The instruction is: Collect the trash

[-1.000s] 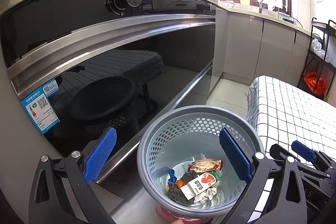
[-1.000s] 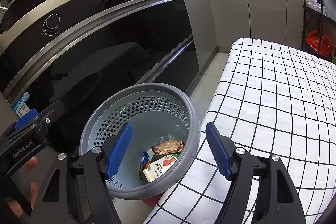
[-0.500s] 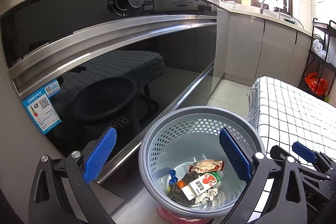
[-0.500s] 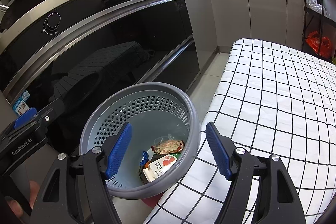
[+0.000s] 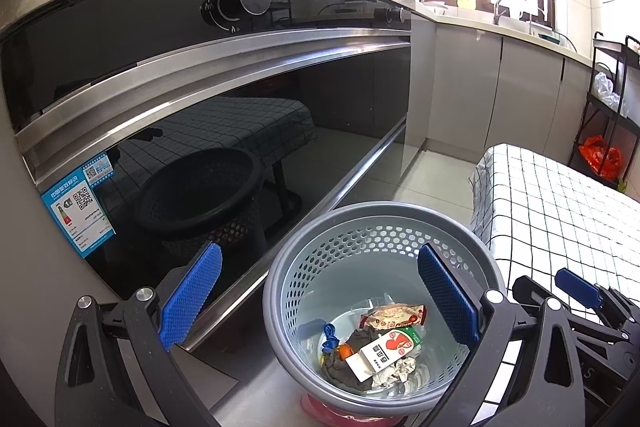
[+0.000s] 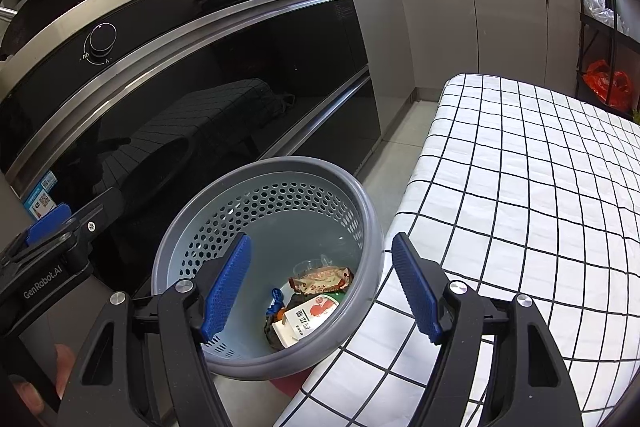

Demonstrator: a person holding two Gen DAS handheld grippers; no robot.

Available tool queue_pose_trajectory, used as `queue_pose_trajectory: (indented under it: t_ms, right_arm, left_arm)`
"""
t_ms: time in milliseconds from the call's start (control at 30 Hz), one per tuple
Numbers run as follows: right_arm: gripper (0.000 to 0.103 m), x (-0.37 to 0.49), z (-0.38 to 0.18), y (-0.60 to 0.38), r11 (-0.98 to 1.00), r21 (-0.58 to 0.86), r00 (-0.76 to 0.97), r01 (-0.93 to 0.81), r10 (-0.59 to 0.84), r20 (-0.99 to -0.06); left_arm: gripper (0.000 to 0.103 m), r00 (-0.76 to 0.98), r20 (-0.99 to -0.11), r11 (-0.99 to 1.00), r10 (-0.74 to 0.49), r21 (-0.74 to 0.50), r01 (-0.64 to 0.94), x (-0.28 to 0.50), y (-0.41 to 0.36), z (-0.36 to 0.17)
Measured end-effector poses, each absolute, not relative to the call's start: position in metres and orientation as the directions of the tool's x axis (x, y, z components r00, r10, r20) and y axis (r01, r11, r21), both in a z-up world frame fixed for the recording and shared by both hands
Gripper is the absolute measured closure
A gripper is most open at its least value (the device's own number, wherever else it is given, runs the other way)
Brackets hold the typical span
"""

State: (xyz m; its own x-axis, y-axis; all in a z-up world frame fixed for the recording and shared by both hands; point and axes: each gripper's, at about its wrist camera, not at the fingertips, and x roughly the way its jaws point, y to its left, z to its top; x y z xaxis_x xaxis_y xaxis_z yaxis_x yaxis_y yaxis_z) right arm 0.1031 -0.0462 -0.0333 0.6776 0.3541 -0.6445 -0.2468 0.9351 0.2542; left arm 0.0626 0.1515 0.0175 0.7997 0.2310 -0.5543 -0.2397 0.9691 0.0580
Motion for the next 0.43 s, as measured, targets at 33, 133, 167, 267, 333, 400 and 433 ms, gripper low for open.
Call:
queue_pose_trajectory:
  t_ms: [33, 133, 167, 267, 333, 400, 433]
  right_arm:
    - [0.034, 0.1031, -0.0334, -0.0463, 0.935, 0.254, 0.677, -0.247, 0.354, -0.645]
    - [0.033, 0.103, -0.0334, -0.0463, 0.935, 0.254, 0.677, -0.247, 0.354, -0.645]
    - [0.033, 0.103, -0.0333, -0.0463, 0.935, 0.254, 0.677, -0.247, 0.354, -0.645]
    - [0.033, 0.1032, -0.0335, -0.0459, 0.935, 0.253, 0.678, -0.249, 0.354, -0.644]
    - [0.033, 0.1035, -0.034, -0.0449, 0.935, 0.252, 0.677, -0.249, 0.354, -0.645]
    - [0.033, 0.1035, -0.034, -0.0448, 0.935, 0.252, 0.678, -0.249, 0.354, -0.644]
    - [0.033, 0.1036, -0.0341, -0.0449, 0.935, 0.253, 0.678, -0.248, 0.354, -0.644]
  left_arm:
    - [0.006, 0.8, -0.553, 0.969, 0.233, 0.061, -0.239, 0.0619, 0.1512, 0.0176]
    - [0.006, 0.802, -0.55, 0.969, 0.233, 0.066, -0.236, 0.0614, 0.1505, 0.0178]
    - [0.006, 0.802, -0.55, 0.969, 0.233, 0.066, -0.237, 0.0611, 0.1505, 0.0178]
    - [0.006, 0.802, -0.55, 0.969, 0.232, 0.062, -0.238, 0.0613, 0.1513, 0.0184]
    - [0.006, 0.8, -0.554, 0.969, 0.231, 0.059, -0.239, 0.0617, 0.1521, 0.0182]
    - [0.006, 0.798, -0.557, 0.969, 0.23, 0.058, -0.239, 0.0622, 0.1523, 0.0179]
    - [0.006, 0.798, -0.557, 0.969, 0.229, 0.058, -0.238, 0.062, 0.1524, 0.0179]
